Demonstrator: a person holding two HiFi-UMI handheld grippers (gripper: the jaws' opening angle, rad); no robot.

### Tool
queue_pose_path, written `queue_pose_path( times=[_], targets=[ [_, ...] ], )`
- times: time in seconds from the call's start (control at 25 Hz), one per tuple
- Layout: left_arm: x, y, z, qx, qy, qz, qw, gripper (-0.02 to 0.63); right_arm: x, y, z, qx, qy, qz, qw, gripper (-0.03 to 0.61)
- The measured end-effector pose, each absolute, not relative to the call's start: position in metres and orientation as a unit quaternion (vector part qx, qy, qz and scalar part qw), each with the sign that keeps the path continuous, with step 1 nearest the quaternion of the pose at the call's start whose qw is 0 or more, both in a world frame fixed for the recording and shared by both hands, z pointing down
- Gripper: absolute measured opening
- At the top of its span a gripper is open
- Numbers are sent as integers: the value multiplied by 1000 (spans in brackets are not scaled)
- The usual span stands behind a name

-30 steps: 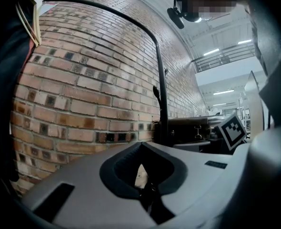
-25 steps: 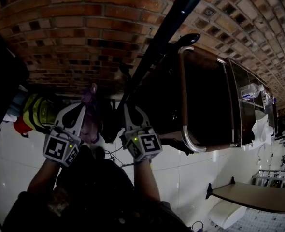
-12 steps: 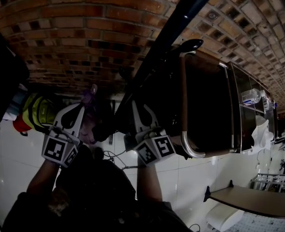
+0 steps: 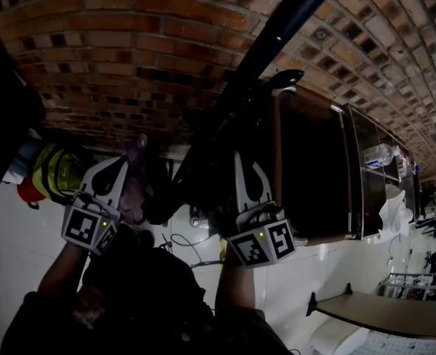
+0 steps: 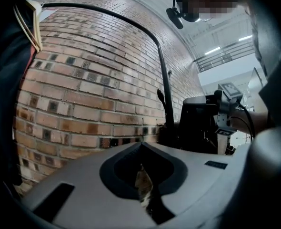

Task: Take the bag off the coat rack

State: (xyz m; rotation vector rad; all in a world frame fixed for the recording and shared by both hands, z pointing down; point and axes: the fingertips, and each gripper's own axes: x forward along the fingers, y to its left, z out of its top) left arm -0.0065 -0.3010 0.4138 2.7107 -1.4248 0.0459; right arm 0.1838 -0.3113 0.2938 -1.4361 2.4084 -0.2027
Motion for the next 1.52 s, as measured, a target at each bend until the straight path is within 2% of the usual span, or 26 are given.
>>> queue_pose_path(
  times=[0.52, 0.88, 1.52],
  targets=[
    [9, -282, 377, 893, -450, -15, 21, 35, 195, -263, 278, -498, 849, -44, 173, 15],
    [17, -243, 348, 913, -405, -45, 6, 35, 172, -211, 284, -495, 847, -61, 184, 15],
    [-80, -116, 346, 920, -390, -37, 8, 35, 79, -71, 292, -506, 839, -47, 194, 15]
  ],
)
